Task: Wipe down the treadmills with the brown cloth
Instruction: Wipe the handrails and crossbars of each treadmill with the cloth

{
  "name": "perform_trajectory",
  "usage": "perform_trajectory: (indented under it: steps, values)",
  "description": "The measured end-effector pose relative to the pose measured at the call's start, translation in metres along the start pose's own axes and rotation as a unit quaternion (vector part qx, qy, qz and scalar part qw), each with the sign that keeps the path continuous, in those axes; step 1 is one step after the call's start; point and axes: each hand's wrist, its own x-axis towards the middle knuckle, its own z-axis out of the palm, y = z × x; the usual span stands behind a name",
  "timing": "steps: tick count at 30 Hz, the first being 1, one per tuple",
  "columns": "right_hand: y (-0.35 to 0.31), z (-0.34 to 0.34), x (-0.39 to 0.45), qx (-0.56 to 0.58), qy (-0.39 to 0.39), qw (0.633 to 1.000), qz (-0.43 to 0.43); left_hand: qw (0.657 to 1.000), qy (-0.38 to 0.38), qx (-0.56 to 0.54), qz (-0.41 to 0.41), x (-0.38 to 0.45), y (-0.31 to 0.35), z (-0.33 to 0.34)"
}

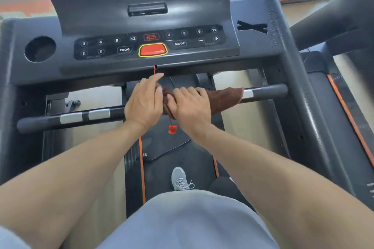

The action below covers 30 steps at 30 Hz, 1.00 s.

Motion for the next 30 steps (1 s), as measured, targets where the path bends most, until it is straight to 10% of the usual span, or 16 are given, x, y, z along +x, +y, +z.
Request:
perform_trajectory:
  steps: [6, 13, 17, 23, 27, 30]
  values:
    - [0.063, -0.012, 0.004, -0.036, -0.068, 0.992, -0.098, 0.998, -0.020, 0.050, 0.018, 0.001, 0.001, 0.001]
    - [0.211, -0.079, -0.030, -0.046, -0.039, 0.984, 0.165, 0.996, -0.011, 0.036, 0.079, 0.005, 0.007, -0.004]
    - [0.186, -0.084, -0.038, 0.030, -0.038, 0.969, 0.242, 0.989, -0.003, -0.008, 0.150, 0.014, 0.042, 0.005]
    - [0.136, -0.097, -0.066, 0.295, 0.065, 0.876, 0.375, 0.976, -0.129, -0.170, -0.042, 0.049, 0.154, 0.036]
    - [0.119, -0.129, -0.083, 0.540, 0.129, 0.722, 0.413, 0.888, -0.304, -0.283, -0.197, 0.037, 0.179, 0.047]
    - [0.112, -0.156, -0.103, 0.588, 0.107, 0.699, 0.393, 0.754, -0.452, -0.393, -0.270, 0.010, 0.187, 0.053]
